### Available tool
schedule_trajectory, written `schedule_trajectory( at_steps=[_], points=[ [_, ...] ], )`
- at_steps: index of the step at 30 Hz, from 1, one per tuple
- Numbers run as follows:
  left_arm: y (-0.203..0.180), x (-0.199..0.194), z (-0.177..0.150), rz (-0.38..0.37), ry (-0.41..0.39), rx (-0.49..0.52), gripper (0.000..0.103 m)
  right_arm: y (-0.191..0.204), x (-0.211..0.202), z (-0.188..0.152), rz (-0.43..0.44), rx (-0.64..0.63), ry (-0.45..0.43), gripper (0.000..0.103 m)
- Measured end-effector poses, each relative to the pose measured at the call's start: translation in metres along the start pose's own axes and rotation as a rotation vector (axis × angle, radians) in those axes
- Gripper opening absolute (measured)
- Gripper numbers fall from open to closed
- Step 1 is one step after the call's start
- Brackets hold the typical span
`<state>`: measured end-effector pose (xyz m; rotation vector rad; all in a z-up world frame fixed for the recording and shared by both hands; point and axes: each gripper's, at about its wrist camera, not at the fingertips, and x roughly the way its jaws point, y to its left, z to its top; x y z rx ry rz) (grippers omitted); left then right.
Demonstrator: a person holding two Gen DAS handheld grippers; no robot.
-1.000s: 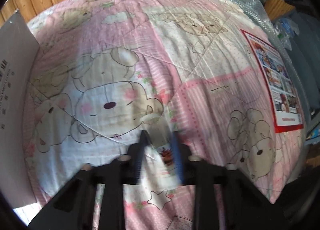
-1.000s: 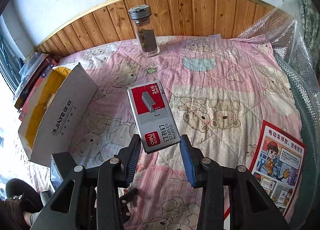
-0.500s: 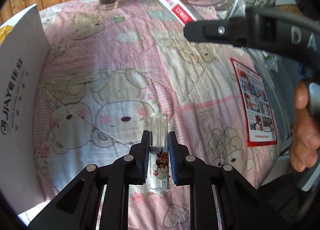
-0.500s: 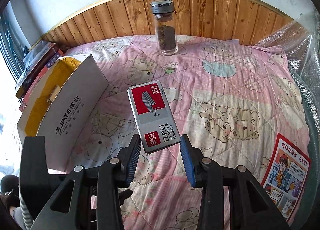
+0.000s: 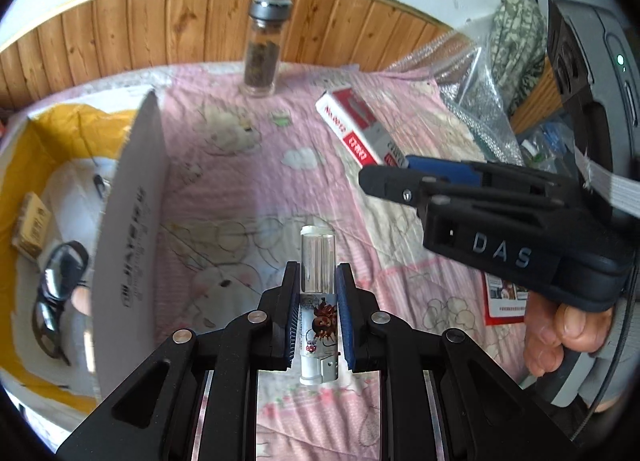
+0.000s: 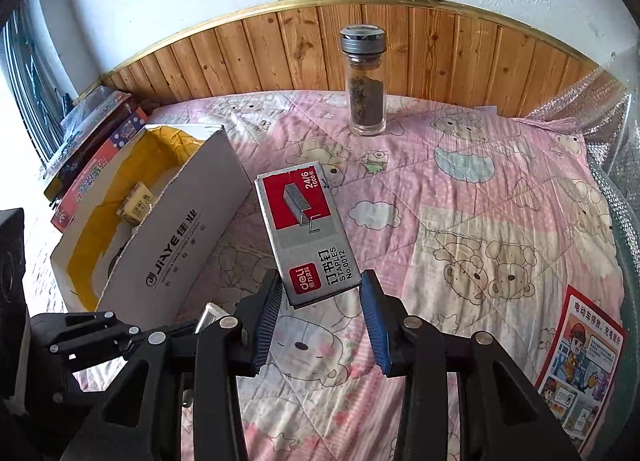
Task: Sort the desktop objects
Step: 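Carry the staples box and clear vial with both tools over the cardboard box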
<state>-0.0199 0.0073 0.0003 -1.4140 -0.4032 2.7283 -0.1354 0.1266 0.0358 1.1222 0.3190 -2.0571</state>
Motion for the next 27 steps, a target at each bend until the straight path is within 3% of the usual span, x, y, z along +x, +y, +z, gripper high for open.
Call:
schedule_trajectory(
  at_steps=[15,27],
  points=[
    [0.073,-0.065,0.010,0.090,-0.131,-0.068,0.018,0.085,0.000,0.004,0.049,-0.106,-0.043,0.042],
    [0.130,-0.084,0.003,0.115,-0.161,-0.147,0.018,0.127,-0.011,-0.001,0.058,-0.185,-0.094,0.042]
  ],
)
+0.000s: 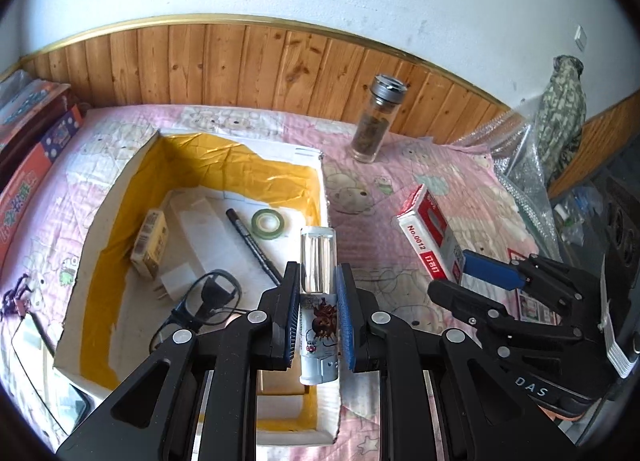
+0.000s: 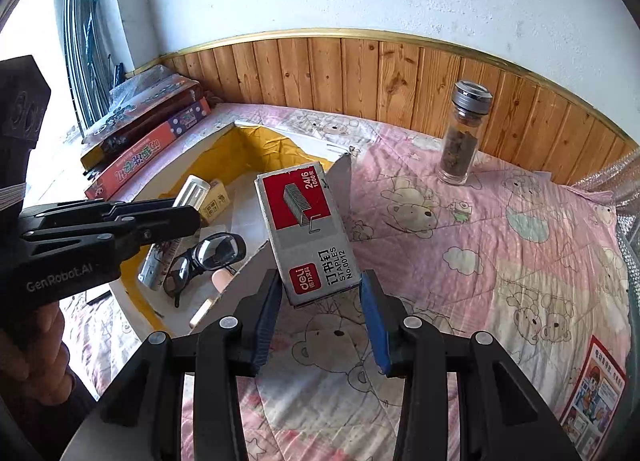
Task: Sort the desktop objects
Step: 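Carry the staples box and clear vial with both tools over the cardboard box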
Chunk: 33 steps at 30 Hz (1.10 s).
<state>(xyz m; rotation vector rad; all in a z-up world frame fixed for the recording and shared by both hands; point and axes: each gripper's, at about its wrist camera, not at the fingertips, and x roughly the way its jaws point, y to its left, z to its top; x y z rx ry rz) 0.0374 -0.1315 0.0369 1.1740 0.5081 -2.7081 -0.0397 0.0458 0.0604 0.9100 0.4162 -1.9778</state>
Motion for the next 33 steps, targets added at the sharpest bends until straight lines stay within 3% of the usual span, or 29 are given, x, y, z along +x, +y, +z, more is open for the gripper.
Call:
schedule_trajectory(
  at_steps=[8,19,33],
  points=[
    [0.030,0.001,0.001,-0.005,0.004,-0.043,0.018,0.032,0.000,0.003,0.020,-0.040,-0.027,0.042],
    [0.081,0.016,0.011,-0.061,0.036,-0.185,0.018,0.071,0.014,0.008,0.049,-0.081,-0.024,0.042],
    [0.112,0.045,0.028,-0.048,0.063,-0.264,0.018,0.088,0.046,0.017,0.040,-0.127,0.016,0.042]
  ],
)
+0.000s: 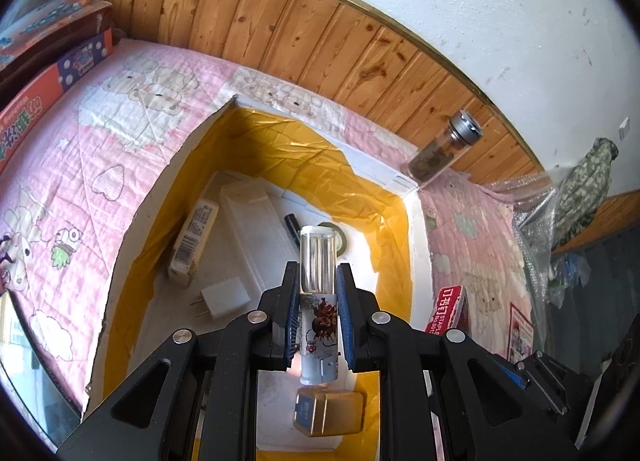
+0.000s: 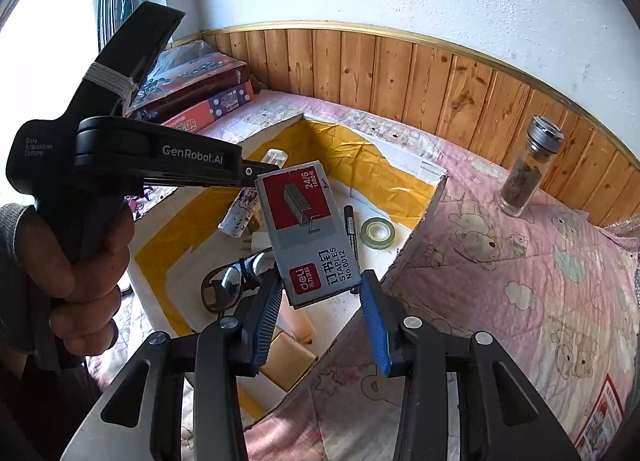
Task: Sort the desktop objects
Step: 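Carry the staples box and clear vial with both tools over the cardboard box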
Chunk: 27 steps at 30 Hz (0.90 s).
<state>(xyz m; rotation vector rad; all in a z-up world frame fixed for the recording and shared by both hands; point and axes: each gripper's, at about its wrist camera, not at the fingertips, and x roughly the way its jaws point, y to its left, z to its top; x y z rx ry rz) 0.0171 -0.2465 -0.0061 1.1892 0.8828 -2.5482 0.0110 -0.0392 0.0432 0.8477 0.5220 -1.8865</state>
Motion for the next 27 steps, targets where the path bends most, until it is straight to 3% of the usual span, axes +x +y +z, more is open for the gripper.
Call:
schedule_trajectory(
  at_steps=[12,27],
  points=[
    [0.007,0.009,0.006,0.030,0.033,0.009,0.018,-0.011,0.036,0.012,-0.025,-0.013,0.053,0.042],
    [-0.015,0.002,-0.021,0.055,0.110,0.200,0.018,-0.029,0.058,0.024,-0.025,-0.013,0.077,0.042]
  ],
)
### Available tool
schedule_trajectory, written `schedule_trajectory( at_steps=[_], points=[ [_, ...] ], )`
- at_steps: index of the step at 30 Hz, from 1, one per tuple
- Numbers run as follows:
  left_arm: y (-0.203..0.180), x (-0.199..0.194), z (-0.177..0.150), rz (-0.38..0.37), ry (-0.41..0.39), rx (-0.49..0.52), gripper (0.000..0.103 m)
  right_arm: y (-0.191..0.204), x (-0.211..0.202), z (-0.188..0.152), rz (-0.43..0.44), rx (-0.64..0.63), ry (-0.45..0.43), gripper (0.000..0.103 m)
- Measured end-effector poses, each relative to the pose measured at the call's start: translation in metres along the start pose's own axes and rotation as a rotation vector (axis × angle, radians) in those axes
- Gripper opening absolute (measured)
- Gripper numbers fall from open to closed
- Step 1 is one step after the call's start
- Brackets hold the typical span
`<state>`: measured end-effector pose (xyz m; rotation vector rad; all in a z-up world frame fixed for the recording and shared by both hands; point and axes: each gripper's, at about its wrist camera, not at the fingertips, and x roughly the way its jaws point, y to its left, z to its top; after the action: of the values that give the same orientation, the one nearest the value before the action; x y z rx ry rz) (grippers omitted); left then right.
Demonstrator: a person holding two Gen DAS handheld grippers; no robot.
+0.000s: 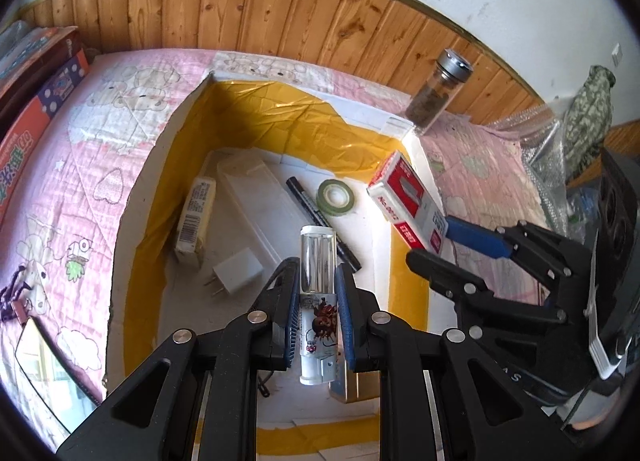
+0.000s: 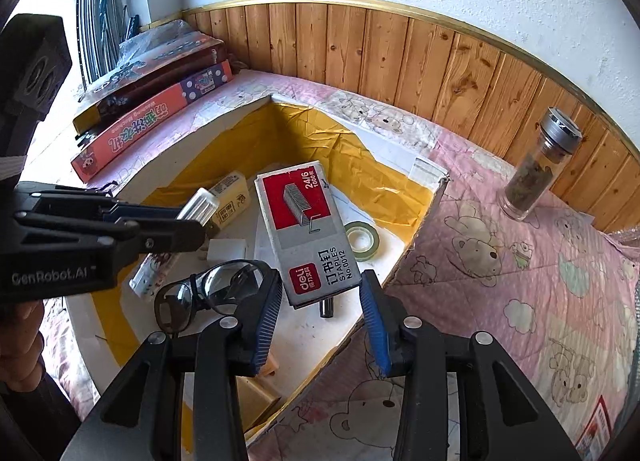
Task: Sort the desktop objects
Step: 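Carry the staples box and clear vial with both tools over the cardboard box, then open both tools, releasing the staples box and clear vial inside the box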
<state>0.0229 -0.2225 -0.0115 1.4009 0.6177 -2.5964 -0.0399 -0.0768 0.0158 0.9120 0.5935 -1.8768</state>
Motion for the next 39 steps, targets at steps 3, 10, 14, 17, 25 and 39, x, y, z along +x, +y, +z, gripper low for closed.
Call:
schedule_trajectory(
  at_steps=[3,10,14,17,25,39],
  points=[
    [-0.004,-0.001,-0.006,0.001,0.019,0.028,0.018,0.001,0.003,0.002,0.010,-0.006,0.008,0.042],
    [-0.015,0.005,-0.020,0.017,0.069,0.085,0.018,0.005,0.012,0.009,0.002,-0.048,0.035,0.042],
    [-0.020,0.010,-0.027,0.027,0.096,0.109,0.018,0.007,0.022,0.015,0.001,-0.076,0.066,0.042],
    [-0.021,0.012,-0.029,0.031,0.110,0.120,0.018,0.008,0.030,0.017,0.007,-0.099,0.100,0.042],
    [-0.024,0.019,-0.036,0.038,0.144,0.132,0.018,0.007,0.050,0.021,-0.017,-0.174,0.171,0.042],
    [-0.023,0.023,-0.038,0.033,0.196,0.110,0.020,0.002,0.059,0.027,-0.041,-0.304,0.199,0.042]
  ],
)
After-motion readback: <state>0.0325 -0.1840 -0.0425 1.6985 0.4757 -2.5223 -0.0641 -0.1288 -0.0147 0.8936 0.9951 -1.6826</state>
